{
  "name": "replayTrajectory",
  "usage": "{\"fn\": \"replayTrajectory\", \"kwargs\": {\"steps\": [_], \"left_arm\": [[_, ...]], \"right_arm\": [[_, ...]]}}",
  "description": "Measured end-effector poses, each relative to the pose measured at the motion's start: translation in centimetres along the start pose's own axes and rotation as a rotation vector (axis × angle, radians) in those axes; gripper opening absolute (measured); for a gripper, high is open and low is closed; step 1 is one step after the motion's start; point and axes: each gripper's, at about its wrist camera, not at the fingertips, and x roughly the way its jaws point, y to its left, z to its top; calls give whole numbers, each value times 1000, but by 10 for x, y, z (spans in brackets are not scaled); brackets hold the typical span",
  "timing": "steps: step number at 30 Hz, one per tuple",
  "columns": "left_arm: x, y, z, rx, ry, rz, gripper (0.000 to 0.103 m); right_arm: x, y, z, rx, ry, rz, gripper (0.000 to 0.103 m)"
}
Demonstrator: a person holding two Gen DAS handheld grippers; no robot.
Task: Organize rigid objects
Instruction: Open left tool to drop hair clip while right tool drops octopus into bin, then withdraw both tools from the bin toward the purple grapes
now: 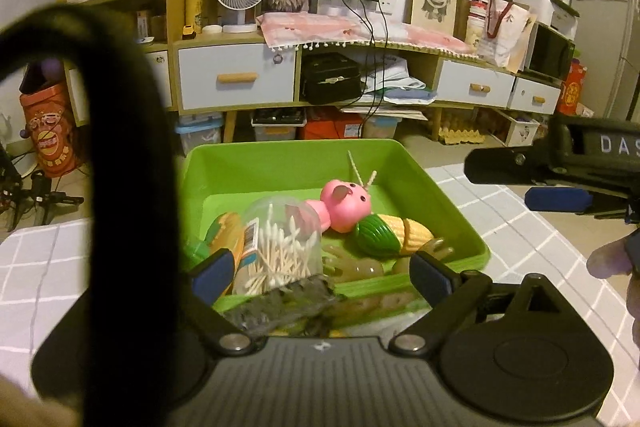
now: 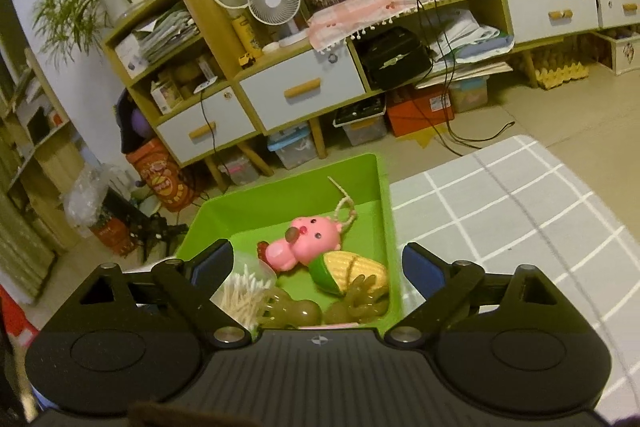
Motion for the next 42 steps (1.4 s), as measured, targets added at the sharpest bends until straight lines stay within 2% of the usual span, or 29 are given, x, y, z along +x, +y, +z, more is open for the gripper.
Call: {"fn": "replayTrajectory", "kwargs": {"steps": [5,14,21,27,35,42], "left_arm": [[-21,1,-5,2,17,20,70],[-58,21,-23,-65,64,33,71],[-80,40,-40,-113,85,31,71],[-87,50,-64,-51,118,65,71],[-85,65,-94,-44,174,79,71],[-76,60,-111,3,199,43,71]], "right_arm": [[-15,1,-7,-62,25,-31,94],[-35,-1,-30,-169,95,-88,97],[-45,-2,-50,-227,159,-94,97],[-52,0,-64,-286,180,-87,98],[-54,-9,-71,-306,195,-91,99],[-46,-17,-81,-322,223,-122,99]]}}
